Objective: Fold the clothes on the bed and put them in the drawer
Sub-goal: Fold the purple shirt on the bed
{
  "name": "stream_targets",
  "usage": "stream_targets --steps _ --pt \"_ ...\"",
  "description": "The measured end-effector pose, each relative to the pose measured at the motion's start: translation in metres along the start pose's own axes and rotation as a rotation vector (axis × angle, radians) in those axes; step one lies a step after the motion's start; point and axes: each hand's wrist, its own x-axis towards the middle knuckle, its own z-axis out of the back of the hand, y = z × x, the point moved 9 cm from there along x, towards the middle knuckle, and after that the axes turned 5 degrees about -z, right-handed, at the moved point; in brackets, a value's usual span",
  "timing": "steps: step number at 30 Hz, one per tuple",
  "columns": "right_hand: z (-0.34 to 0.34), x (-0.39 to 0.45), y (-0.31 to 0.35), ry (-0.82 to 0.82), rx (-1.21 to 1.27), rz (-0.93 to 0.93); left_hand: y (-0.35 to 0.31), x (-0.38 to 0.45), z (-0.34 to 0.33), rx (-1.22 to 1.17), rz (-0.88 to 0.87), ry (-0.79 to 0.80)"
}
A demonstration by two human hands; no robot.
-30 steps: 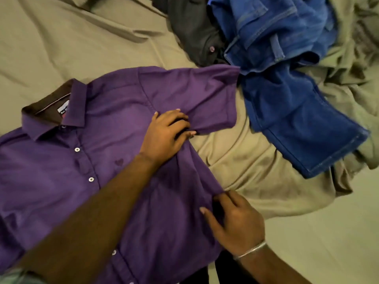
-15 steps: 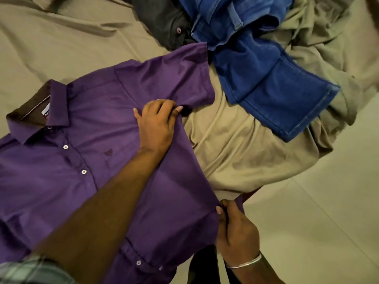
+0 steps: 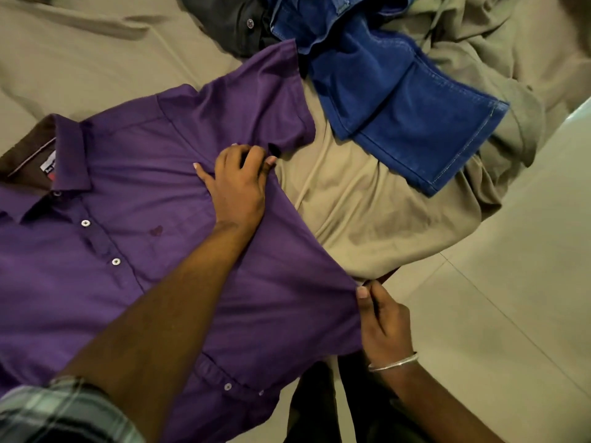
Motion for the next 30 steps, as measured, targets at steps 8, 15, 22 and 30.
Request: stream_targets --steps 8,15,22,30 --pt "0.017 0.011 -0.069 0.174 -0.069 -0.058 0.002 0.006 -0.003 0.069 0.041 -0.003" --pt "0.019 -0.001 -0.086 0.07 -0.09 -0.012 0.004 0.007 -0.006 0.085 0.059 0.0" --pt "0.01 0.0 -0.109 0.047 -0.481 -0.061 -0.002 -0.003 0.02 -0.281 0.045 -0.143" --pt "-0.012 0.007 0.064 -0.293 -0.41 0.645 0.034 -0.126 0.068 -0.063 0.264 -0.221"
